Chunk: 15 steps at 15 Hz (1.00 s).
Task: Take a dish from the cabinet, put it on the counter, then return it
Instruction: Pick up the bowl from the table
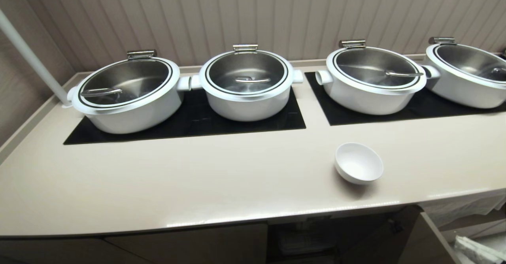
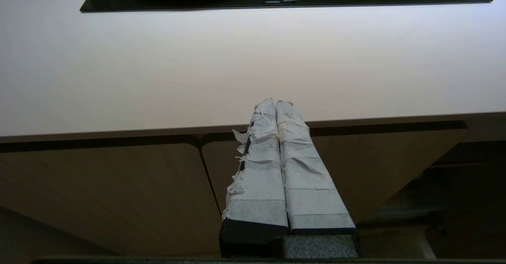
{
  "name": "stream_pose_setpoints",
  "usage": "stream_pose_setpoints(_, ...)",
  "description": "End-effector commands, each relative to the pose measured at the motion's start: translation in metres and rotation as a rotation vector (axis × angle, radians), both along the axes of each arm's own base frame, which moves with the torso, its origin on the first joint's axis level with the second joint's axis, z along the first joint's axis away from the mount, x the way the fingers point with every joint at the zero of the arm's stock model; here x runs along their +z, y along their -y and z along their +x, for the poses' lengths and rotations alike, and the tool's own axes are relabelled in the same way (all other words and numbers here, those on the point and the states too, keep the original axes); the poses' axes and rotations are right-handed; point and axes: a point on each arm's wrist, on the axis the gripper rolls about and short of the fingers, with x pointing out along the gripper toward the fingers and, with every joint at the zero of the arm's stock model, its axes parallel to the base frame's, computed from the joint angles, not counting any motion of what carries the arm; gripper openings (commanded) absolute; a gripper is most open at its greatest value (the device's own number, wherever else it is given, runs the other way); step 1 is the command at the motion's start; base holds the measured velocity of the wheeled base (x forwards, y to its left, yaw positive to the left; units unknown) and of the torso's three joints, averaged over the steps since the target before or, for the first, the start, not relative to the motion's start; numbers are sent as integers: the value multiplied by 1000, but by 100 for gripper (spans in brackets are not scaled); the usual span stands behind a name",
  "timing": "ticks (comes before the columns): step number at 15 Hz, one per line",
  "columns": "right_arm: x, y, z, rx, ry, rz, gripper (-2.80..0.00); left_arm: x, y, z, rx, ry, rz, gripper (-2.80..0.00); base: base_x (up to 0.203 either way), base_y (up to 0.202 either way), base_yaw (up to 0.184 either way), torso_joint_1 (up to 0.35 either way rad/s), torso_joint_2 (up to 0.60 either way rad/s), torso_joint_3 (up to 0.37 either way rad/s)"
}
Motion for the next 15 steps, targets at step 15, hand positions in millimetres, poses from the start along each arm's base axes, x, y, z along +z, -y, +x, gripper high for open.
stream_pose_setpoints(15,-21,-2,-93,-169,360,-22,-280,0,0,0,1,1,-1,-280,0,0,0,0,0,0)
